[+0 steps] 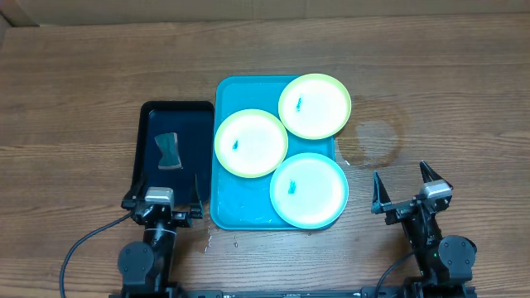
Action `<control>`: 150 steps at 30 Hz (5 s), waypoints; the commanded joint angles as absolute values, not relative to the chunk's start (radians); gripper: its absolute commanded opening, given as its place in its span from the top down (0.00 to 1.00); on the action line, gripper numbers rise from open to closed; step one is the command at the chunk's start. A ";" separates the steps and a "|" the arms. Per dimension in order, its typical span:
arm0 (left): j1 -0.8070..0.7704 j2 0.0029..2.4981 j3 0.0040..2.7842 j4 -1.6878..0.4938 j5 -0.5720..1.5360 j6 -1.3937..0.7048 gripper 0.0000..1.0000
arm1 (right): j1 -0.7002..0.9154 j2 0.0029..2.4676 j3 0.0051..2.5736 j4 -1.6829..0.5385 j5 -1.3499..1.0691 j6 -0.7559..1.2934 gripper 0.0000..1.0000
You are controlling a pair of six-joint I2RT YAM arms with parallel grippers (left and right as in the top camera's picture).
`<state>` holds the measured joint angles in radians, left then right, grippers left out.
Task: Clean dirty plates on tray and stack at the side
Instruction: 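Raise the left gripper and move it over the black tray's sponge, then move the right gripper onto the rim of the top yellow plate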
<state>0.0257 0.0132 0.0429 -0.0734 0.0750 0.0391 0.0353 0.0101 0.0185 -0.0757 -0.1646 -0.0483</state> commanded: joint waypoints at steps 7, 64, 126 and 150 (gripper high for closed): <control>0.020 0.006 0.368 -0.266 0.086 -0.068 0.00 | 0.036 0.003 0.008 -0.070 -0.159 -0.050 0.00; 0.018 1.510 1.518 -1.386 -0.017 -0.270 0.90 | 0.036 0.003 0.008 -0.069 -0.159 -0.050 0.00; -0.065 1.404 1.516 -1.378 -0.027 -0.337 0.72 | 0.036 0.003 0.008 -0.069 -0.159 -0.050 0.00; -0.065 1.451 1.292 -1.275 -0.073 -0.374 0.96 | 0.038 0.003 0.008 0.013 -0.172 -0.049 0.00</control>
<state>-0.0643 1.4517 1.2984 -1.2686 -0.0689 -0.3676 0.0353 0.0109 0.0185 -0.0170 -0.1673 -0.0486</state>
